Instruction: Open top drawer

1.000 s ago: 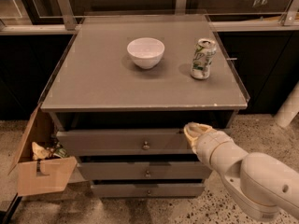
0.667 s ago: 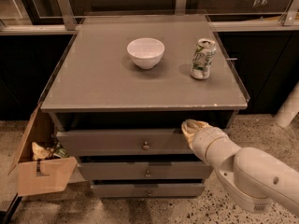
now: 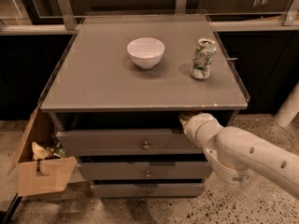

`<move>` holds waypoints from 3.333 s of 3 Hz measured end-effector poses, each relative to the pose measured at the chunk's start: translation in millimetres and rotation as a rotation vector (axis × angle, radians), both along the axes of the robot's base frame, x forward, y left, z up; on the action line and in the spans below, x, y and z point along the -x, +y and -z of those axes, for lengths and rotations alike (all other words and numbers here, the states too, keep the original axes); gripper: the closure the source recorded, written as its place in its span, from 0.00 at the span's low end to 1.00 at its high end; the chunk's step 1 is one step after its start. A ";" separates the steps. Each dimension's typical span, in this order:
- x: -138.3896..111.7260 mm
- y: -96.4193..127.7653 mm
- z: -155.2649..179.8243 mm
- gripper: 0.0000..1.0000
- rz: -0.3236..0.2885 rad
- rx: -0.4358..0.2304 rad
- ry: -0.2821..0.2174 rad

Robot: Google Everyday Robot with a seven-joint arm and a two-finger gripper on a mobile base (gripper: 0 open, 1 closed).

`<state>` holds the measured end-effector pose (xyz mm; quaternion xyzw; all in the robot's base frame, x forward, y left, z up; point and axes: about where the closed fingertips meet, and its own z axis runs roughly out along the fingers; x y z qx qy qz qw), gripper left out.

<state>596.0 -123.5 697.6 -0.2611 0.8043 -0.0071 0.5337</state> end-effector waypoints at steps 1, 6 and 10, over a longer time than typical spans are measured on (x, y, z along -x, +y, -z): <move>-0.1 0.6 0.1 1.00 -0.001 0.000 0.000; 15.3 9.4 34.6 1.00 -0.090 0.130 0.139; 57.9 22.6 36.7 1.00 -0.263 0.150 0.205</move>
Offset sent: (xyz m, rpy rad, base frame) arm -0.0006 0.0074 -0.0170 -0.0734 0.0766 0.0320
